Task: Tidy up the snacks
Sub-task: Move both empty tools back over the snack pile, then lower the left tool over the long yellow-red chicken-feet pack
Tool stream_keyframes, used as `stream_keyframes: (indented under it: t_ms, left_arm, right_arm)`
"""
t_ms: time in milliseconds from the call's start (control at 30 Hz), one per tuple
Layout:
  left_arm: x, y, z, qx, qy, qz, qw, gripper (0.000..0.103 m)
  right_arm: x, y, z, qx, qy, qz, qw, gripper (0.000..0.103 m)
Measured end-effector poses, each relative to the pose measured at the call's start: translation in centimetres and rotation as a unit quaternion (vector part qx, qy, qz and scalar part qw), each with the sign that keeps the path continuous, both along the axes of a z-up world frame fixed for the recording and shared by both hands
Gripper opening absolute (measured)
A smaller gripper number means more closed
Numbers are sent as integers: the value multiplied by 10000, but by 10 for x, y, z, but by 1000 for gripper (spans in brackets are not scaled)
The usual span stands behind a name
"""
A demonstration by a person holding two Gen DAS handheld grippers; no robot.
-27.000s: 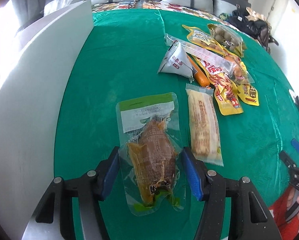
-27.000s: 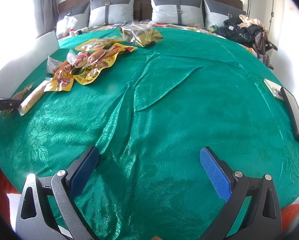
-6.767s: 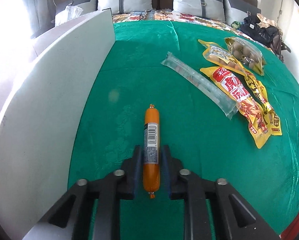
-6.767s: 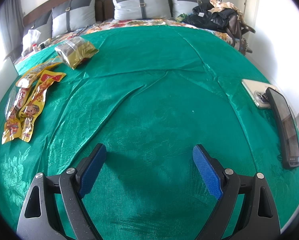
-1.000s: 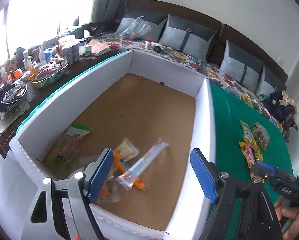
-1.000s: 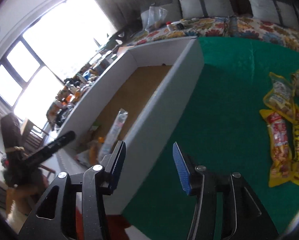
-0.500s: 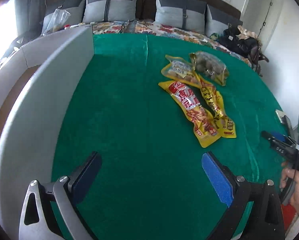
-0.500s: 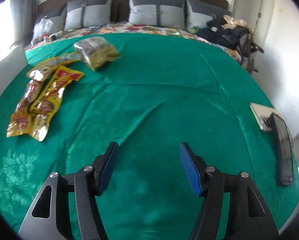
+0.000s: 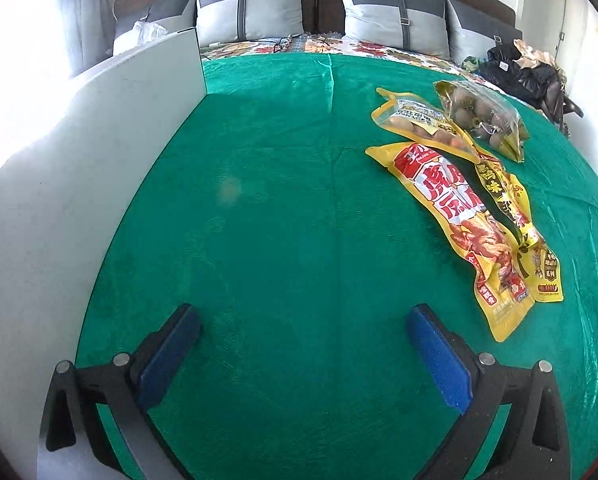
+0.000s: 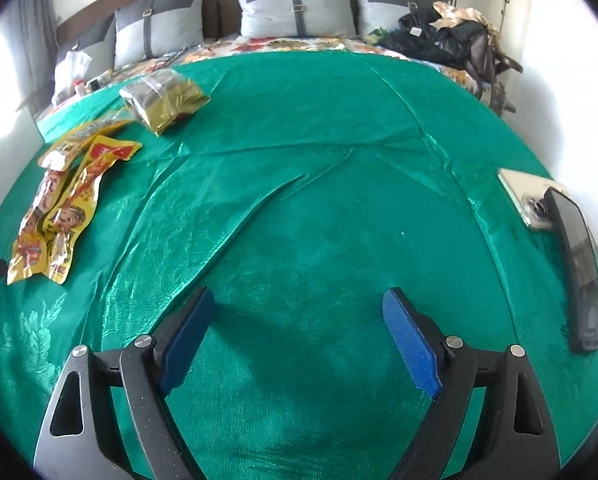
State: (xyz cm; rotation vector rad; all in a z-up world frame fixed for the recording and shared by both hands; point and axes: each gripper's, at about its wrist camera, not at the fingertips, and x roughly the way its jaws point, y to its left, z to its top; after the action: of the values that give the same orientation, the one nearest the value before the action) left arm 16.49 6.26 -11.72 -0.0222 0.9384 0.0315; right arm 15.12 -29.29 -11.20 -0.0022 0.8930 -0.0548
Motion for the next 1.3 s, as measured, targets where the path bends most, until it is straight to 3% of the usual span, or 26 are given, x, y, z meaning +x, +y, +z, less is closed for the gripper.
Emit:
stream_keyframes:
  t_ms: [833, 900, 1000, 1100, 1200, 1300]
  left_arm:
    - [-2, 2, 2, -70, 8, -56, 10000, 103]
    - [0, 4, 5, -286, 122, -40, 9995, 103]
    - [0, 5, 20, -1149, 35, 104, 9933, 102]
    - [14, -17, 36, -1384, -35, -82, 9903, 102]
    - [41, -52, 45, -1143, -5, -410, 9926, 102]
    - [69, -82, 38, -388, 240, -555, 9974, 102]
  right_arm:
    - [-2, 0, -1, -4, -4, 2, 10000, 90]
    - [-2, 0, -1, -4, -3, 2, 10000, 90]
    - [-1, 0, -1, -4, -4, 2, 10000, 90]
    - [-1, 0, -1, -3, -4, 2, 10000, 90]
    - [-1, 0, -1, -4, -4, 1, 10000, 90]
    - [-1, 0, -1, -4, -4, 1, 10000, 90]
